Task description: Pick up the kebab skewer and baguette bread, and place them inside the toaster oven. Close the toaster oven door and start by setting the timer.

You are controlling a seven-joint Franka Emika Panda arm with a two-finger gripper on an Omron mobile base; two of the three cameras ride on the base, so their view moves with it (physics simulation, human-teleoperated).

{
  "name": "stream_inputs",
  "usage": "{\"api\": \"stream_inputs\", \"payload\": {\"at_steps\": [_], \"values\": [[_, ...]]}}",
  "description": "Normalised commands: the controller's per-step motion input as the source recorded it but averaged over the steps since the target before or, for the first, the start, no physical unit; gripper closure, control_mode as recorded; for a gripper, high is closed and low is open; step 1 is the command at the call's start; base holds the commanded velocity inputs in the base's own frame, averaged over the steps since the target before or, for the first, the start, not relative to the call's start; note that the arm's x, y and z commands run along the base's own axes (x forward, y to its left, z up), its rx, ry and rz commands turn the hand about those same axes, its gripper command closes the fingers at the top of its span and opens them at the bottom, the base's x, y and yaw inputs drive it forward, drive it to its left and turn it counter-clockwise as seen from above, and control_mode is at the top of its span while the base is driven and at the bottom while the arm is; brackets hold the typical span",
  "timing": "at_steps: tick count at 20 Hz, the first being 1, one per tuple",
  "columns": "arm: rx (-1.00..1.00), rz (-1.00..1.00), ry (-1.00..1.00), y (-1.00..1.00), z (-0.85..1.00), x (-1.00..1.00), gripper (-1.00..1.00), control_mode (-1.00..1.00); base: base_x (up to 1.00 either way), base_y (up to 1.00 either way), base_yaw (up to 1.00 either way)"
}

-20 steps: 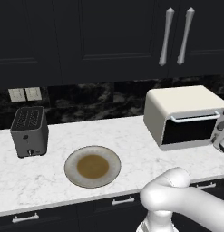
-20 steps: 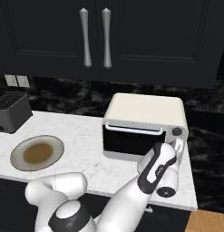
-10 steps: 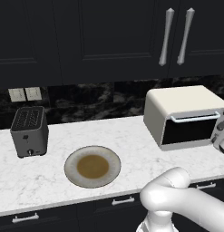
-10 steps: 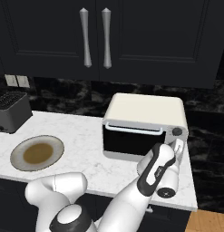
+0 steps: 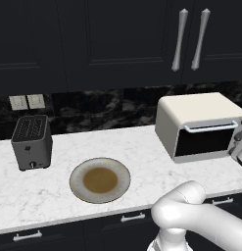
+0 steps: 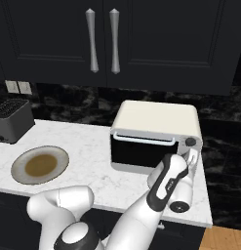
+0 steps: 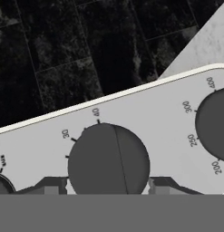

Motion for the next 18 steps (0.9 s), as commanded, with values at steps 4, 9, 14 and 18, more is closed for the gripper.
{"api": "stream_inputs", "payload": {"at_steps": [4,9,14,18], "values": [[0.00,0.00,0.00,0.00,0.01,0.02,1.00,-1.00,0.00,0.00,0.00],[0.00,0.00,0.00,0.00,0.00,0.00,1.00,-1.00,0.00,0.00,0.00],[0.00,0.00,0.00,0.00,0.02,0.00,1.00,-1.00,0.00,0.00,0.00],[0.08,0.00,0.00,0.00,0.04,0.00,1.00,-1.00,0.00,0.00,0.00]]}}
